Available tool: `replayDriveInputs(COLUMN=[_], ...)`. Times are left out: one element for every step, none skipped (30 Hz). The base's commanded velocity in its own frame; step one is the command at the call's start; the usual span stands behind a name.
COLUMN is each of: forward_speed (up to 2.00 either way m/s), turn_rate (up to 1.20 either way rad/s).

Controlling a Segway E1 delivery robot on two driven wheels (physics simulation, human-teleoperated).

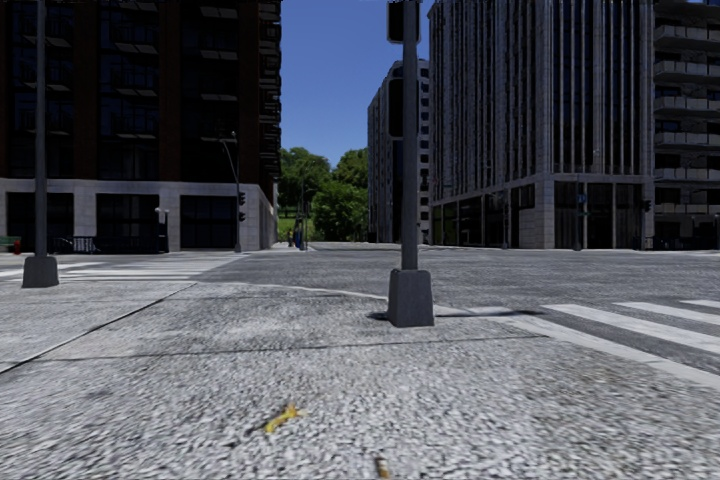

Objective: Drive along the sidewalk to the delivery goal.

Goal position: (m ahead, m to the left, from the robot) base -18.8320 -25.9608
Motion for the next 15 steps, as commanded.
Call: replayDriveInputs(forward_speed=[2.0, 2.0, 2.0, 2.0, 2.0, 2.0, 2.0, 2.0, 2.0, 2.0, 2.0, 2.0, 2.0, 2.0, 2.0], turn_rate=[-0.77, -0.87, -1.05, -1.11, -1.11, -1.12, -1.12, -1.12, -1.12, -1.12, -1.12, -1.12, -1.12, -1.12, -1.12])
